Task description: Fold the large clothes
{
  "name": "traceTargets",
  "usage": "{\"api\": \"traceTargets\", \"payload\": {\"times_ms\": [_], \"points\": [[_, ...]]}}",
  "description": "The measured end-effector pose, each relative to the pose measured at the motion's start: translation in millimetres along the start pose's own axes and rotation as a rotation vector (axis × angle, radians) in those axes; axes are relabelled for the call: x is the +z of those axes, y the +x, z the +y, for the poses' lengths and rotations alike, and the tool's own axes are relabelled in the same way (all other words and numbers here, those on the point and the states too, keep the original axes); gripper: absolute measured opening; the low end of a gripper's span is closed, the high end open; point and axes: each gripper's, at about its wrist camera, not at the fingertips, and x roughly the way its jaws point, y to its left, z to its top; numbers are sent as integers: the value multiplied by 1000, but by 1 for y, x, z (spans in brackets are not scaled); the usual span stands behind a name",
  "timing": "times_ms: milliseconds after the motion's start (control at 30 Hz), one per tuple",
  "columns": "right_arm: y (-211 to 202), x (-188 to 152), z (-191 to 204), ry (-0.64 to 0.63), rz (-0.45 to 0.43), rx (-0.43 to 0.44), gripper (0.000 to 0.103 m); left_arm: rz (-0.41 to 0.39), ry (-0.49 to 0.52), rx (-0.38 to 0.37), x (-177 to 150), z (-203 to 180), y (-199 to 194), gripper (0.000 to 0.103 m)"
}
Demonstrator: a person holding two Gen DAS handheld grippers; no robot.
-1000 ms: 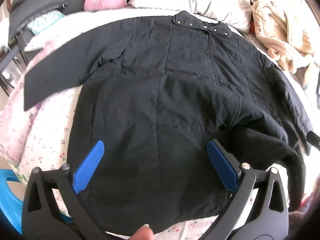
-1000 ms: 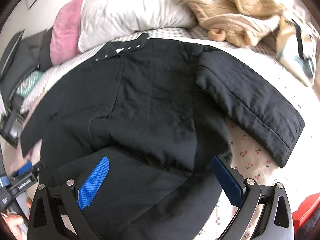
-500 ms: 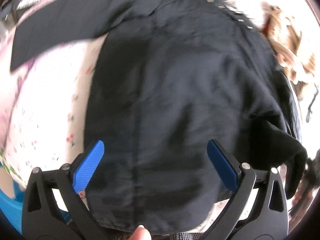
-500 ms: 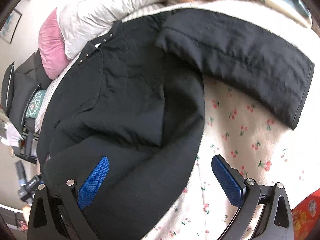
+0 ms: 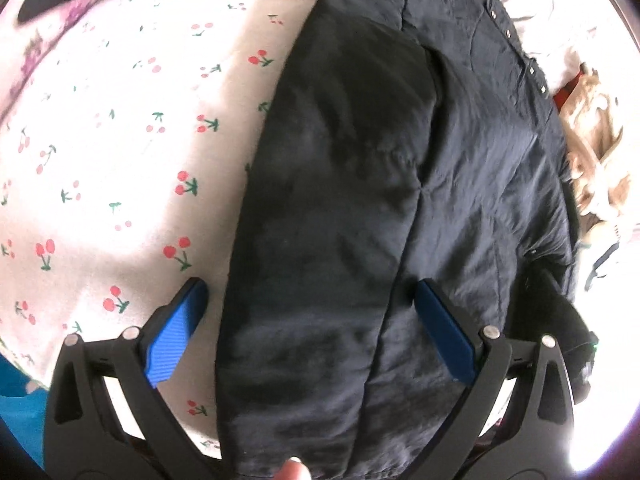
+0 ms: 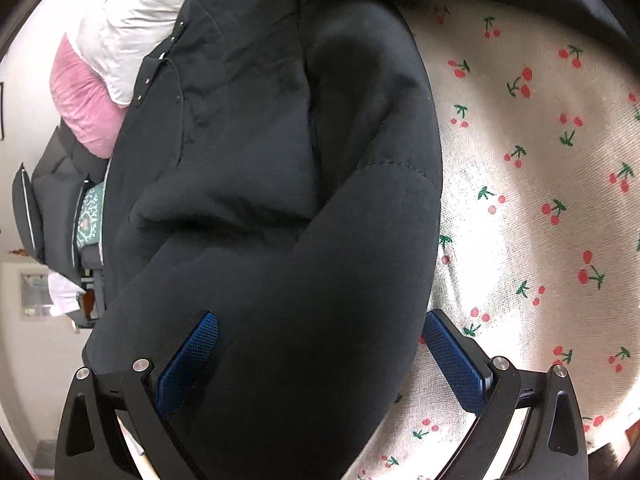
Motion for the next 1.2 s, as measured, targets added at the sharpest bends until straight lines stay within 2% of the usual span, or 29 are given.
{"api": "traceTargets", "payload": {"times_ms": [100, 167, 267, 300, 333, 367, 400, 433, 467, 500, 533, 600, 633, 700, 800, 900, 967, 1000, 1033, 1100, 1133, 1167, 1200], "points": [[-6, -1, -4, 34, -7, 32, 103, 4, -7, -31, -5, 6, -3, 102], [-10, -4, -13, 88, -6, 90, 103, 9, -16, -53, -9, 9, -6, 95], [-7, -11, -29, 227, 30, 289, 102, 29, -36, -143, -20, 25, -13, 81], [-2, -15, -36, 295, 65, 394, 95, 33, -45, -162, -23, 27, -14, 73], [0, -17, -37, 318, 88, 447, 80, 32, -60, -174, -26, 29, -16, 65], [3, -19, -34, 312, 108, 480, 73, 34, -73, -192, -27, 31, -17, 60], [3, -20, -29, 284, 118, 492, 60, 45, -88, -220, -29, 34, -18, 45], [-1, -22, -19, 228, 112, 472, 44, 58, -105, -254, -31, 35, -20, 30], [-5, -24, -11, 181, 102, 445, 35, 64, -111, -273, -32, 36, -23, 25], [-13, -26, 1, 112, 90, 414, 22, 55, -105, -275, -34, 35, -29, 18], [-21, -26, 10, 59, 67, 387, 17, 30, -95, -272, -35, 33, -41, 15], [-49, -28, 28, -50, -4, 321, 13, -21, -79, -307, -36, 30, -67, 12], [-71, -29, 38, -105, -56, 292, 12, -57, -77, -349, -37, 30, -87, 9], [-101, -28, 46, -138, -110, 286, 11, -133, -74, -412, -36, 31, -128, 7], [-153, -25, 50, -179, -194, 274, 11, -230, -66, -453, -35, 35, -176, 6], [-170, -28, 44, -206, -210, 154, 11, -246, -28, -367, -42, 45, -201, 6], [-153, -26, 41, -235, -151, 33, 11, -225, 26, -202, -48, 46, -193, 6], [-130, -23, 47, -247, -95, -34, 12, -194, 56, -140, -51, 48, -184, 6], [-104, -28, 37, -261, -13, -123, 14, -141, 88, -71, -54, 50, -169, 6], [-69, -33, 23, -260, 88, -219, 17, -74, 136, 98, -60, 56, -142, 6], [-45, -36, 13, -253, 151, -293, 18, -64, 161, 165, -62, 57, -134, 7], [-32, -38, 8, -259, 184, -325, 21, -66, 175, 217, -62, 55, -128, 9], [-26, -38, 6, -270, 196, -338, 28, -75, 176, 242, -65, 60, -129, 17]]}}
